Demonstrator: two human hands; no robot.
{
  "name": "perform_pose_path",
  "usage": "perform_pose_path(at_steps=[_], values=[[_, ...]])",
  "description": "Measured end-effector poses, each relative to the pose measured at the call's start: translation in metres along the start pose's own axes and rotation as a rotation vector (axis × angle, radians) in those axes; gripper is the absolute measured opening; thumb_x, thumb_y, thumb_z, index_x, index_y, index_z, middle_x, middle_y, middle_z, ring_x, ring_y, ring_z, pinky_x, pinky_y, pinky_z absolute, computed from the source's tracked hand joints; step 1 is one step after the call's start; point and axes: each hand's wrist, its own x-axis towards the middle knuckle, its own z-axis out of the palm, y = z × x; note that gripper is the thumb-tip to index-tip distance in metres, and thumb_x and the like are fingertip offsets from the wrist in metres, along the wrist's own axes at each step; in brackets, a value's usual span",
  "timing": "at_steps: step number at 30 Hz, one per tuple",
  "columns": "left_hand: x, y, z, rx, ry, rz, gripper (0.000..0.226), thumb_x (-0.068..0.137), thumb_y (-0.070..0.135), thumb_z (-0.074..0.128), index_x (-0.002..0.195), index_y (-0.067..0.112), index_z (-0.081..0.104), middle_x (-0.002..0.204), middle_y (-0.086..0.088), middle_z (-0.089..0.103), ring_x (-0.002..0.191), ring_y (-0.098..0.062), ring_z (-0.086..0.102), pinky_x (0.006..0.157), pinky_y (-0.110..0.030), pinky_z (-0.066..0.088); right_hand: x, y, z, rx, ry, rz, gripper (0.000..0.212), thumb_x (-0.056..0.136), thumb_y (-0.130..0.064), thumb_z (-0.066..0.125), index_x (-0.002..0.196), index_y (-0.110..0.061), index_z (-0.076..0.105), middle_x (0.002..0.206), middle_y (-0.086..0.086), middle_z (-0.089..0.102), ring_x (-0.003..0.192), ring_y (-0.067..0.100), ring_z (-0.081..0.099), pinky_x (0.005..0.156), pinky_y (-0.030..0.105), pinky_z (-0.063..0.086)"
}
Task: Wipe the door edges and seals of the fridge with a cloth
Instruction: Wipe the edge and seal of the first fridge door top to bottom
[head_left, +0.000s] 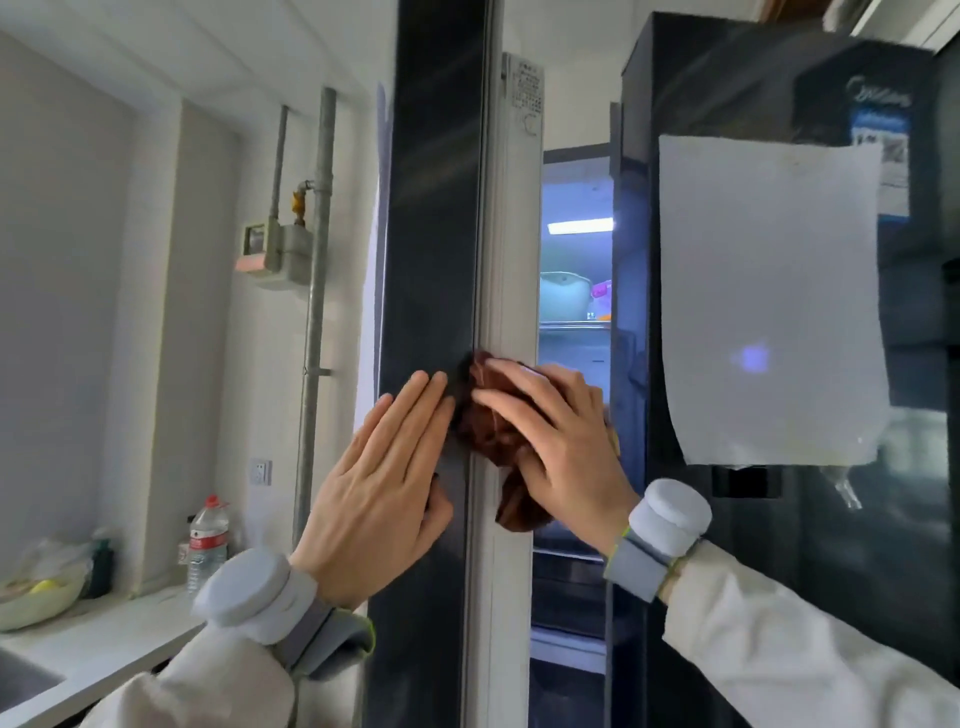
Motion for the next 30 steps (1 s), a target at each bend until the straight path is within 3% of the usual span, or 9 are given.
perform_pose_path(at_steps=[5, 9, 15, 20, 24, 30], values=[[0.044, -0.017, 0.000, 0.039, 0.018, -0.044, 0.057, 0.086, 0.023, 0.037, 0.137, -0.003, 0.035, 0.148, -0.018, 0.026, 0.140, -0.027, 0.020, 0.116, -0.039, 0.015, 0.083, 0.028, -0.003, -0.071, 0.141, 0.074, 0.050, 0.073, -0.004, 0.044, 0.119, -0.015, 0.060, 0.131, 0.006, 0.054, 0.109, 0.027, 0.038, 0.082, 0.050, 0.044], [0.044, -0.020, 0.005, 0.051, 0.030, -0.045, 0.057, 0.086, 0.024, 0.040, 0.138, -0.001, 0.035, 0.149, -0.017, 0.026, 0.141, -0.026, 0.020, 0.116, -0.039, 0.015, 0.081, 0.022, 0.005, -0.044, 0.213, 0.121, 0.051, 0.074, -0.009, 0.038, 0.119, -0.014, 0.060, 0.130, 0.006, 0.055, 0.110, 0.027, 0.039, 0.085, 0.049, 0.043], [0.044, -0.019, 0.003, 0.009, 0.046, -0.040, 0.056, 0.087, 0.023, 0.040, 0.136, -0.003, 0.039, 0.148, -0.019, 0.030, 0.140, -0.026, 0.021, 0.115, -0.039, 0.017, -0.009, -0.010, 0.016, -0.040, 0.096, 0.059, 0.041, 0.085, -0.023, 0.045, 0.126, -0.023, 0.045, 0.138, -0.001, 0.041, 0.121, 0.026, 0.038, 0.096, 0.046, 0.034], [0.042, -0.014, 0.003, 0.031, 0.036, -0.032, 0.055, 0.088, 0.021, 0.037, 0.136, -0.004, 0.038, 0.147, -0.019, 0.031, 0.139, -0.027, 0.022, 0.115, -0.040, 0.017, -0.055, -0.020, 0.011, -0.008, -0.062, 0.002, 0.052, 0.078, -0.018, 0.049, 0.128, -0.029, 0.044, 0.140, -0.008, 0.038, 0.121, 0.020, 0.038, 0.100, 0.039, 0.034], [0.041, -0.015, 0.002, 0.024, 0.036, -0.046, 0.055, 0.087, 0.020, 0.037, 0.137, -0.004, 0.038, 0.148, -0.018, 0.030, 0.140, -0.027, 0.022, 0.115, -0.039, 0.017, -0.016, 0.002, -0.002, 0.011, -0.079, -0.102, 0.051, 0.078, -0.014, 0.042, 0.127, -0.027, 0.045, 0.138, -0.007, 0.040, 0.117, 0.023, 0.039, 0.096, 0.039, 0.034], [0.037, -0.016, 0.004, 0.018, 0.024, -0.047, 0.056, 0.087, 0.022, 0.038, 0.139, 0.000, 0.036, 0.149, -0.015, 0.028, 0.141, -0.025, 0.021, 0.116, -0.037, 0.014, 0.099, 0.048, -0.006, -0.065, 0.142, -0.034, 0.052, 0.071, -0.009, 0.036, 0.120, -0.019, 0.052, 0.129, 0.005, 0.055, 0.108, 0.026, 0.040, 0.080, 0.047, 0.043]])
